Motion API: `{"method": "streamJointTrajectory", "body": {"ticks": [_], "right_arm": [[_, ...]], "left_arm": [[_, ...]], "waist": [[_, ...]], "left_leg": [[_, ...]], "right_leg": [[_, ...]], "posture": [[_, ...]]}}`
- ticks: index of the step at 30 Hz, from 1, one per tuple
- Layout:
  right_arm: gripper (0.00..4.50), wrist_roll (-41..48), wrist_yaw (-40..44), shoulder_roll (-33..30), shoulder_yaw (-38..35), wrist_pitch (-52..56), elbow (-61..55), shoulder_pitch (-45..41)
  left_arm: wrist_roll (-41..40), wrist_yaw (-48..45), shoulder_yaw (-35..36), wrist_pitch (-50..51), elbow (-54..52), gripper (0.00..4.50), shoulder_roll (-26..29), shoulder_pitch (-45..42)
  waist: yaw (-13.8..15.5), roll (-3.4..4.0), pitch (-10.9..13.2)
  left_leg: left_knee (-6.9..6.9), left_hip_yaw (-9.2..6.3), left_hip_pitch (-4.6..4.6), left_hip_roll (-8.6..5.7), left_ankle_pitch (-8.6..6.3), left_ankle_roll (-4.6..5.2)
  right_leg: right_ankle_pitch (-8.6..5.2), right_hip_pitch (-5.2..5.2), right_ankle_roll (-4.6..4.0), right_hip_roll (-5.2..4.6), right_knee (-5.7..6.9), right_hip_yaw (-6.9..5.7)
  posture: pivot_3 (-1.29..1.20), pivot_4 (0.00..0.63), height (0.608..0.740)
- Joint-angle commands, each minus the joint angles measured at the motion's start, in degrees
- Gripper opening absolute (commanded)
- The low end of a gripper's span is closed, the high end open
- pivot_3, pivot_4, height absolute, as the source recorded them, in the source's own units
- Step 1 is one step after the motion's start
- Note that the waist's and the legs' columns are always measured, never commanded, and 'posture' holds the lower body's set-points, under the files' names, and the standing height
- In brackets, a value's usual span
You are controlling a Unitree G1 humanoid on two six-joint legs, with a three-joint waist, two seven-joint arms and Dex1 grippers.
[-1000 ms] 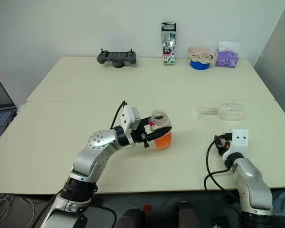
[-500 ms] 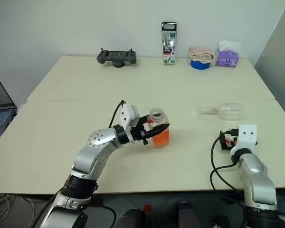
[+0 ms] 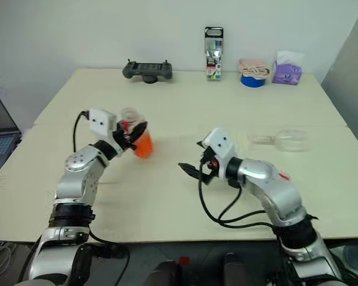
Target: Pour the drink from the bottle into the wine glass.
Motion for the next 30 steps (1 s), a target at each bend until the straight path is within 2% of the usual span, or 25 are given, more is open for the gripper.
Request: {"method": "streamJointTrajectory", "body": {"ticks": [1, 12, 21, 22, 28, 30], "right_arm": [[4.5, -1.7, 0.2, 1.9, 1.3, -2.3, 0.8, -2.1], [4.5, -4.0, -0.6, 4.3, 2.1, -1.0, 0.2, -1.1], [4.5, -5.0, -0.6, 2.8, 0.6, -1.0, 0.4, -0.2], [4.5, -5.2, -0.6, 2.8, 0.6, -1.0, 0.5, -0.1], [4.5, -5.4, -0.6, 2.9, 0.6, -1.2, 0.7, 0.0], [4.5, -5.4, -0.6, 3.0, 0.6, -1.1, 0.7, 0.0]], "left_arm": [[0.0, 0.2, 2.3, -4.2, 2.5, 1.92, 1.6, -2.9], [0.4, 1.7, 2.9, -8.9, 11.2, 1.91, 0.2, -5.6], [0.1, 4.2, 3.6, -7.4, 10.7, 1.91, -0.2, -4.3], [0.2, 4.5, 3.6, -7.2, 10.5, 2.63, -0.1, -4.1], [0.4, 4.3, 2.9, -6.5, 9.1, 4.41, -0.1, -3.2], [0.6, 4.3, 2.6, -6.2, 8.6, 4.41, 0.0, -3.0]], "waist": [[0.1, 0.0, 0.0], [0.0, -0.01, 0.0], [-0.2, -0.01, 0.0], [-0.2, -0.01, 0.0], [-0.4, -0.01, 0.0], [-0.4, -0.01, 0.0]], "left_leg": [[-0.01, 0.01, -0.02, -0.06, 0.0, -0.01], [-0.01, -0.06, 0.01, -0.09, 0.01, -0.06], [0.02, -0.04, 0.06, -0.08, 0.06, -0.14], [0.01, -0.04, 0.07, -0.07, 0.06, -0.14], [0.0, -0.02, 0.08, -0.06, 0.06, -0.14], [0.0, -0.02, 0.06, -0.06, 0.06, -0.14]], "right_leg": [[0.01, 0.0, 0.0, -0.07, -0.02, 0.01], [0.04, -0.01, 0.03, -0.13, 0.09, -0.05], [0.04, 0.02, 0.03, -0.11, 0.13, -0.03], [0.04, 0.02, 0.03, -0.1, 0.14, -0.03], [0.04, 0.01, 0.03, -0.09, 0.13, 0.0], [0.04, 0.0, 0.03, -0.09, 0.12, 0.0]], "posture": [[0.0, 0.15, 0.74], [0.0, 0.15, 0.74], [0.0, 0.15, 0.74], [0.0, 0.15, 0.74], [0.0, 0.15, 0.74], [0.0, 0.15, 0.74]]}}
